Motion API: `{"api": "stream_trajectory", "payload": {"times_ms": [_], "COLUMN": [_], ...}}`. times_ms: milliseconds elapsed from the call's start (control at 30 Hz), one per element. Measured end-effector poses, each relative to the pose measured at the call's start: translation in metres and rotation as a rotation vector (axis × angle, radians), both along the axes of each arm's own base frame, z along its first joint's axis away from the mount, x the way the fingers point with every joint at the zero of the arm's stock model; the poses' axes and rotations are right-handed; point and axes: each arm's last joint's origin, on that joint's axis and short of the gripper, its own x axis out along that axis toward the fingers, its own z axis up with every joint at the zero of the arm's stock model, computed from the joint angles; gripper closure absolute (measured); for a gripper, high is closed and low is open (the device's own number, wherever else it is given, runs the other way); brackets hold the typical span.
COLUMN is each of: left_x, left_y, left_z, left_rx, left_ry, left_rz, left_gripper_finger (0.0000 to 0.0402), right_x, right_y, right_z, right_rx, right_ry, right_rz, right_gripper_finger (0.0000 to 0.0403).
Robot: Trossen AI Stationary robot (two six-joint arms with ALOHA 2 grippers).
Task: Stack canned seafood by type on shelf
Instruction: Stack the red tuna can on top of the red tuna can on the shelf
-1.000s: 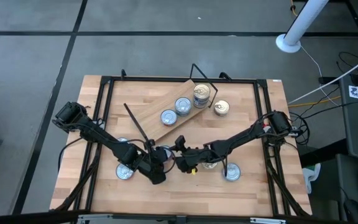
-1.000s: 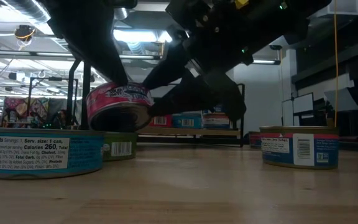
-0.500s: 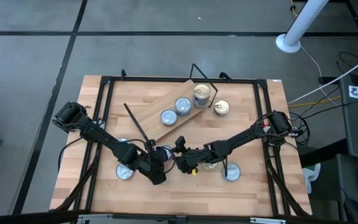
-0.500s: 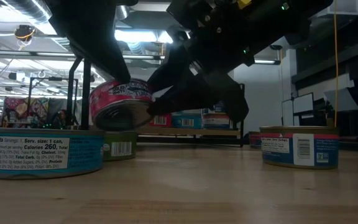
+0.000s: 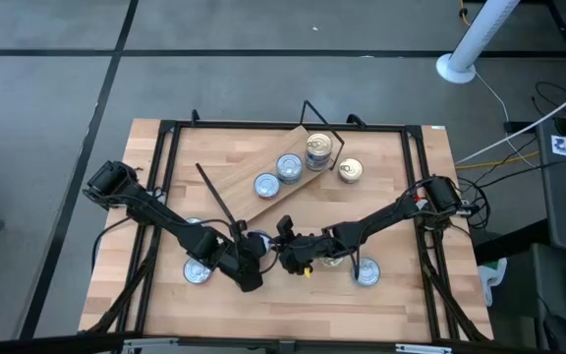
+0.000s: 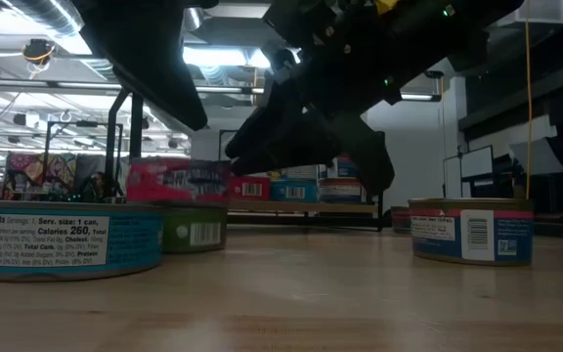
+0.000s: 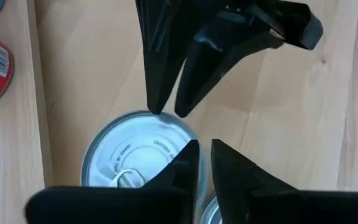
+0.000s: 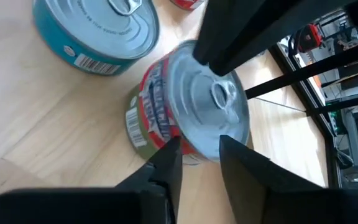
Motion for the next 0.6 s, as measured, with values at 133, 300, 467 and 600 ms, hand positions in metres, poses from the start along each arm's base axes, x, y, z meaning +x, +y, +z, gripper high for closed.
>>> {"api": "stream_trajectory", "payload": {"times_ms": [133, 300, 467, 600], "left_x": [0.0014, 0.0018, -0.0007, -0.0053], "left_y": [-0.0009, -0.0015, -0.0022, -0.0003], "left_z": [0.0033, 0.0047, 0.0032, -0.0014], "left_rx": [-0.004, 0.005, -0.007, 0.006], "left_ry": [-0.007, -0.005, 0.049, 0.097], "left_rz": [-0.001, -0.017, -0.07, -0.073], "left_gripper_finger": [0.0327, 0.0282, 0.0248, 0.0239], "right_x": [-0.0002, -0.0011, -0.0005, -0.0007], "right_y": [-0.0001, -0.0013, -0.0016, -0.0016], "right_z": [-0.0001, -0.0018, -0.0009, -0.0011], "right_rx": [-0.002, -0.026, -0.034, -0.037], "right_ry": [0.003, 0.027, 0.015, 0.017], "right_rz": [0.001, 0.009, -0.003, -0.005], "right_gripper_finger": [0.0334, 0.0375, 0.0392, 0.0392]}}
